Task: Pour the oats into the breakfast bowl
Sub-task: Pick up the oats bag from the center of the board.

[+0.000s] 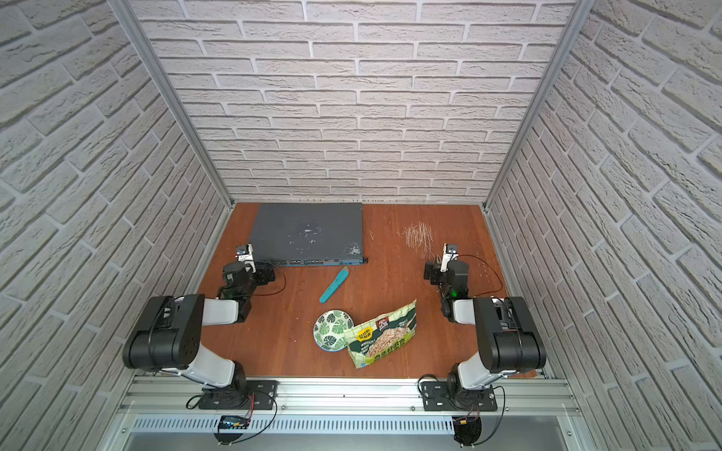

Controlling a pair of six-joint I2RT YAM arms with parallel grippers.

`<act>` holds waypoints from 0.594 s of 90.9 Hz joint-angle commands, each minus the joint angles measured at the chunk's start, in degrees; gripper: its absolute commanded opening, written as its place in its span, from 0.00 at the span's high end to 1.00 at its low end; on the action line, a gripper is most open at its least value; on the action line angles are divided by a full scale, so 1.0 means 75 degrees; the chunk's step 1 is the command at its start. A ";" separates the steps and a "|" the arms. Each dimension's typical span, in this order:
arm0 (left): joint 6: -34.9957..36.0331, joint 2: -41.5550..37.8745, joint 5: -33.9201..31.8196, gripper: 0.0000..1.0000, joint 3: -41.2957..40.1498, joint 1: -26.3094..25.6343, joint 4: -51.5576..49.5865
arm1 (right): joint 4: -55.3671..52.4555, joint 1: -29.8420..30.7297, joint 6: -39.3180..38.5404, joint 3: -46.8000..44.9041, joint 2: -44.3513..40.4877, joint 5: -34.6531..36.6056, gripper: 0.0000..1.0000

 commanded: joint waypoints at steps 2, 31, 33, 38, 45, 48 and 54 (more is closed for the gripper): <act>0.0034 0.0029 0.0075 0.02 0.0023 0.0024 0.0252 | 0.0176 0.0009 0.0024 0.0009 -0.0065 -0.0016 0.01; 0.0002 0.0012 0.0166 0.02 0.0044 0.0075 0.0246 | -0.1095 -0.0124 -0.0382 0.0341 -0.0883 -0.1433 0.01; -0.0009 -0.0028 0.0202 0.02 0.0104 0.0094 0.0114 | -0.1464 -0.0124 -0.0430 0.0458 -0.1122 -0.1569 0.01; 0.0006 -0.0160 0.0234 0.02 0.0293 0.0102 -0.0286 | -0.2251 -0.0130 -0.0626 0.0678 -0.1715 -0.1924 0.01; -0.0058 -0.0732 0.0112 0.02 0.0854 0.0085 -0.1678 | -0.3536 -0.0101 -0.0876 0.1052 -0.2810 -0.2207 0.01; -0.0145 -0.0979 -0.0007 0.02 0.1122 0.0084 -0.2349 | -0.4043 -0.0078 -0.0981 0.1221 -0.3254 -0.2352 0.01; -0.0483 -0.1561 -0.0217 0.02 0.1460 0.0085 -0.3357 | -0.5169 0.0051 -0.1336 0.1746 -0.3999 -0.2713 0.01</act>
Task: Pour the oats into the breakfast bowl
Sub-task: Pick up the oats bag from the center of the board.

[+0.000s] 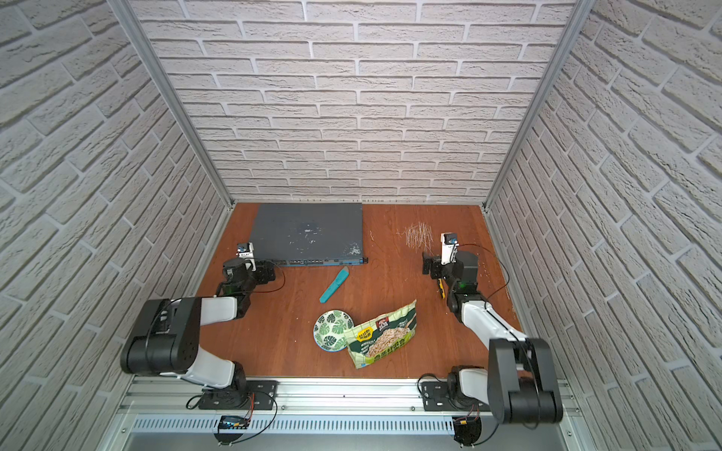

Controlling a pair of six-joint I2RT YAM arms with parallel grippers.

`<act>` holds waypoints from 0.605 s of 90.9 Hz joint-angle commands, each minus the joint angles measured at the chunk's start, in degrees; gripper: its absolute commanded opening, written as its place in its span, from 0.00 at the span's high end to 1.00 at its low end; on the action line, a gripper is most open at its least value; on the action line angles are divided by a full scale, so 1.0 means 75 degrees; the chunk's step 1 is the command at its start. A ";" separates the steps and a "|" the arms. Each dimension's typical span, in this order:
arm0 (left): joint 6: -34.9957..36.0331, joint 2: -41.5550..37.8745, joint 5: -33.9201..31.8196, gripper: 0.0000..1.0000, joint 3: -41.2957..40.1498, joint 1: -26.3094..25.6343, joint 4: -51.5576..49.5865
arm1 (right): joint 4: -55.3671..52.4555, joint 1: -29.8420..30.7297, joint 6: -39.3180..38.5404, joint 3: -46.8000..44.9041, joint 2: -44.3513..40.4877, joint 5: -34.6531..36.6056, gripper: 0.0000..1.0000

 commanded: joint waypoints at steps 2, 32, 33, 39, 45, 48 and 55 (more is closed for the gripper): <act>-0.0562 -0.1212 -0.0304 0.02 0.0817 0.0061 -0.1749 | -0.2388 0.0186 -0.0834 0.0903 -0.1310 -0.1052 0.01; -0.2461 -0.3643 -0.0708 0.02 0.0358 0.0000 -0.3129 | -0.9177 0.2819 -0.4675 0.4532 -0.1443 -0.2661 0.00; -0.2471 -0.3679 -0.0747 0.02 0.0340 -0.0002 -0.3185 | -0.9357 0.2927 -0.4721 0.4632 -0.1398 -0.2647 0.01; -0.2480 -0.3917 -0.0909 0.02 0.0267 -0.0002 -0.3477 | -1.0419 0.3529 -0.4919 0.5243 -0.1130 -0.2414 0.03; -0.2491 -0.4057 -0.0965 0.02 0.0161 -0.0012 -0.3529 | -1.1498 0.4113 -0.4960 0.5818 -0.0837 -0.2070 0.04; -0.2486 -0.4118 -0.0954 0.02 0.0113 -0.0005 -0.3523 | -1.1926 0.4437 -0.4974 0.6017 -0.0675 -0.1883 0.04; -0.2475 -0.4171 -0.0984 0.02 0.0058 -0.0002 -0.3540 | -1.2657 0.5031 -0.4983 0.6438 -0.0298 -0.1524 0.05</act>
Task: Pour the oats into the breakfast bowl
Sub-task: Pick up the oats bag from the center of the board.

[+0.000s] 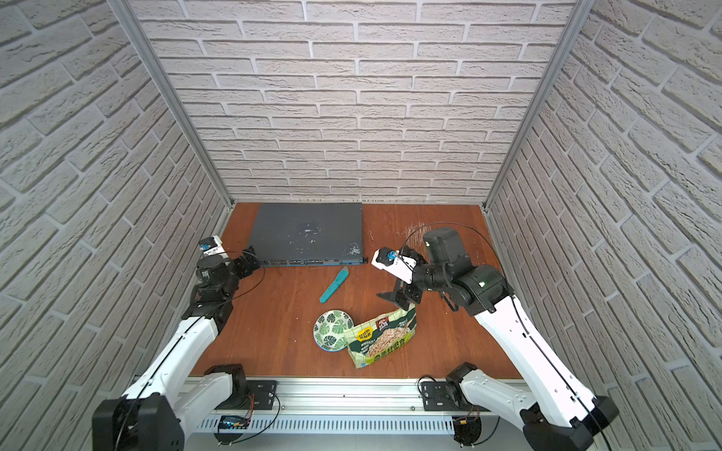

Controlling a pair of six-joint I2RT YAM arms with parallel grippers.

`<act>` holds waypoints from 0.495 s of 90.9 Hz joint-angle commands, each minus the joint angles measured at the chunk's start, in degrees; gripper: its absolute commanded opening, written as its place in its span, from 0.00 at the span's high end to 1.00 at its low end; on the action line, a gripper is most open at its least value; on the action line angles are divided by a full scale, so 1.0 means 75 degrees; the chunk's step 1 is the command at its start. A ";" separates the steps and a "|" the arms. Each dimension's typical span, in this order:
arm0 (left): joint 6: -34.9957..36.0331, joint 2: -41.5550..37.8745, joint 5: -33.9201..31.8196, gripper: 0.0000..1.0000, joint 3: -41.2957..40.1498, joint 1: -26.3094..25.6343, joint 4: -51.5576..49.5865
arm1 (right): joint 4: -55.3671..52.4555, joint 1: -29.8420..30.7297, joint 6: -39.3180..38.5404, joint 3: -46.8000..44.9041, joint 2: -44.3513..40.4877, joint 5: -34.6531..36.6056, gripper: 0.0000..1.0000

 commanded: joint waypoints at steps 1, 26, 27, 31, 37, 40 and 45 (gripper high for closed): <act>-0.0134 -0.0168 -0.0209 0.02 -0.0160 -0.0009 -0.0197 | -0.2407 0.0641 -0.0466 0.0565 0.0388 0.0472 0.05; -0.0137 -0.0029 -0.0305 0.02 -0.0088 -0.0015 -0.0355 | -0.3261 0.1645 -0.0917 0.1061 0.1483 0.0856 0.13; -0.0140 -0.0025 -0.0310 0.02 -0.0093 -0.0009 -0.0363 | -0.3272 0.1654 -0.0945 0.1072 0.1545 0.0888 0.13; -0.0143 -0.0028 -0.0323 0.02 -0.0075 -0.0012 -0.0395 | -0.3302 0.1714 -0.1016 0.1097 0.1761 0.1016 0.16; -0.0163 -0.0059 -0.0318 0.02 -0.0075 -0.0021 -0.0416 | -0.3287 0.1792 -0.1042 0.1120 0.2038 0.1288 0.21; -0.0172 -0.0069 -0.0311 0.02 -0.0075 -0.0016 -0.0427 | -0.3275 0.1812 -0.1064 0.1129 0.2143 0.1403 0.25; -0.0179 -0.0079 -0.0294 0.02 -0.0075 -0.0015 -0.0428 | -0.3205 0.1857 -0.1121 0.1098 0.2279 0.1520 0.30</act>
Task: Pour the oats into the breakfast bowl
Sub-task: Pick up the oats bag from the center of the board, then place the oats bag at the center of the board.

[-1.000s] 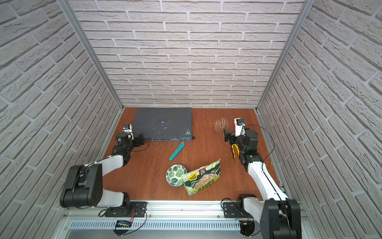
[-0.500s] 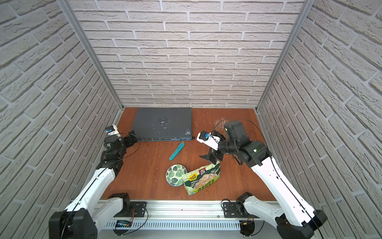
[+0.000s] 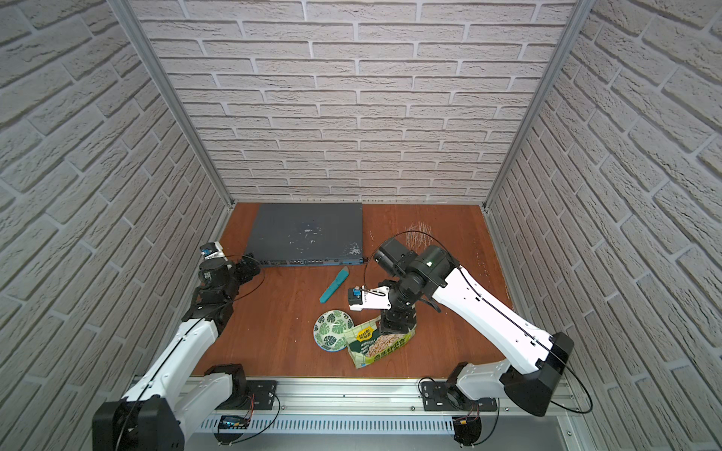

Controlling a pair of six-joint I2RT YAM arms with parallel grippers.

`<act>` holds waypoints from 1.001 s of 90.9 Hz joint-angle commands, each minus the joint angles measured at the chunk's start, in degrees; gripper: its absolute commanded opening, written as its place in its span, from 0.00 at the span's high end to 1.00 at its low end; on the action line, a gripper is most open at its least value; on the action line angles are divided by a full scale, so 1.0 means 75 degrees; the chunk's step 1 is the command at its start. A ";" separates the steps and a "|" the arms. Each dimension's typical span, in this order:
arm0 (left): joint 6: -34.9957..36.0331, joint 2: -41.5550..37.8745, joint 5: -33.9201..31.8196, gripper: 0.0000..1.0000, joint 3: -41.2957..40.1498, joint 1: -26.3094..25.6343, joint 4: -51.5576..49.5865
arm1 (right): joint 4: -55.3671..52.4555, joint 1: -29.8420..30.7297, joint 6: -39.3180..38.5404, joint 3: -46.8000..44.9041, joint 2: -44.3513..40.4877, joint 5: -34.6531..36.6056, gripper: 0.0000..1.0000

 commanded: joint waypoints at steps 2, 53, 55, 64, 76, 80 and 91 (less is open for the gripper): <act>-0.0065 -0.0048 -0.0070 0.02 -0.0013 -0.0015 0.0038 | -0.0192 0.0133 -0.0259 0.0090 0.0248 0.0410 0.31; -0.0414 -0.0324 -0.0596 0.02 0.0185 -0.0234 -0.0621 | 0.1239 -0.1531 0.0927 -0.0213 -0.1129 -0.0066 0.97; -0.0416 -0.0346 -0.0606 0.02 0.0215 -0.0275 -0.0668 | 0.1265 -0.1624 0.1078 -0.0142 -0.1175 0.0064 0.97; -0.0476 -0.0317 -0.0603 0.02 0.0443 -0.0503 -0.0899 | 0.1072 -0.2047 0.1940 0.0443 -0.1007 0.0513 0.97; -0.0639 -0.0071 -0.0391 0.02 0.0926 -0.0886 -0.1391 | 0.0515 -0.2363 0.3265 0.1437 -0.0271 0.0405 0.97; -0.0727 0.0034 -0.0306 0.02 0.1136 -0.1041 -0.1557 | 0.0438 -0.2438 0.3823 0.1635 -0.0007 0.0352 0.97; -0.0941 0.0427 -0.0118 0.02 0.1698 -0.1561 -0.1914 | 0.0803 -0.2592 0.5392 0.1745 0.0494 0.0245 0.97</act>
